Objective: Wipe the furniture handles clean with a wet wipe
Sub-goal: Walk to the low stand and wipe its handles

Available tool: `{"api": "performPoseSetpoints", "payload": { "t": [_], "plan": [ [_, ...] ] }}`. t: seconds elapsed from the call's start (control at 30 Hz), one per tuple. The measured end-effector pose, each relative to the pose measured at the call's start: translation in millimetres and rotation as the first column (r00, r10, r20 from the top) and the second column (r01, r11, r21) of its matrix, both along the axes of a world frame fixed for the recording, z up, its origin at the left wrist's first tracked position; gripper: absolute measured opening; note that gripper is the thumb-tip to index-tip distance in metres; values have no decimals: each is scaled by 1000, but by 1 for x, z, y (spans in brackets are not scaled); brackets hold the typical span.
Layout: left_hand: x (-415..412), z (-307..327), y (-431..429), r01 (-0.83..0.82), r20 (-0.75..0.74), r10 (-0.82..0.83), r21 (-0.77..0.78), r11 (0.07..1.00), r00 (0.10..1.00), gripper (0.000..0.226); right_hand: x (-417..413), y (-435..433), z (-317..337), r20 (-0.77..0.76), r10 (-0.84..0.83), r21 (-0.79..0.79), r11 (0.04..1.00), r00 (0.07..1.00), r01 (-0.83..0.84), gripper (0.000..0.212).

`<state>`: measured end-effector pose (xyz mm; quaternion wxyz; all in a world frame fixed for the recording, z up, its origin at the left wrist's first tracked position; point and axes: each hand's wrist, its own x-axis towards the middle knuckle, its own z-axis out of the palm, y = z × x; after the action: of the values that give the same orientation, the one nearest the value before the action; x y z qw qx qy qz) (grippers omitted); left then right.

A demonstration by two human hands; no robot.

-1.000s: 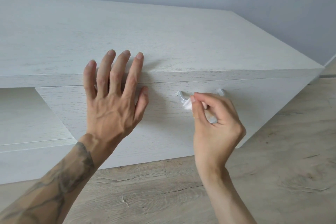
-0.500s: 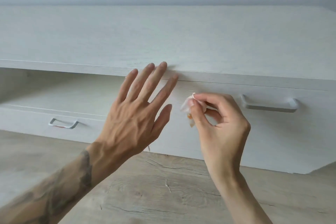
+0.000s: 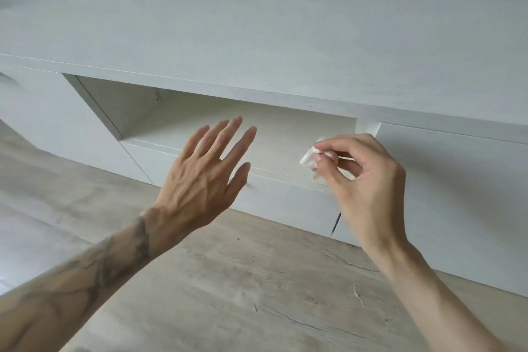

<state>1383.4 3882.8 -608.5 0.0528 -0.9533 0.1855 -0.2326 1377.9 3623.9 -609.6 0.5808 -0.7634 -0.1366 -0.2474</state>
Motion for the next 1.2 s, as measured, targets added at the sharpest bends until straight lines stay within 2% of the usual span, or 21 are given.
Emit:
{"api": "performPoseSetpoints", "payload": {
  "t": [0.27, 0.53, 0.67, 0.8, 1.03, 1.2],
  "plan": [
    [68, -54, 127, 101, -75, -106, -67, 993, 992, 58, 22, 93, -5, -78, -248, -206, 952, 966, 228, 20],
    [119, -100, 196, 266, -184, -270, -45, 963, 945, 60, 25, 167, -28, -222, -436, -262, 888, 872, 378, 13],
    [133, -107, 211, 271, -201, -281, -74, 960, 939, 61, 23, 201, -48, -283, -417, -220, 905, 864, 365, 18],
    [135, -121, 213, 253, -172, -272, -125, 959, 947, 60, 28, 224, -73, -223, -410, -246, 901, 884, 356, 29],
    [134, -154, 210, 234, -97, -248, -136, 963, 964, 61, 29, 238, -130, -224, -488, -204, 870, 844, 449, 25],
    [138, -168, 206, 210, -21, -214, -128, 969, 977, 61, 32, 248, -155, -215, -470, -232, 876, 856, 423, 22]
  ]
}}
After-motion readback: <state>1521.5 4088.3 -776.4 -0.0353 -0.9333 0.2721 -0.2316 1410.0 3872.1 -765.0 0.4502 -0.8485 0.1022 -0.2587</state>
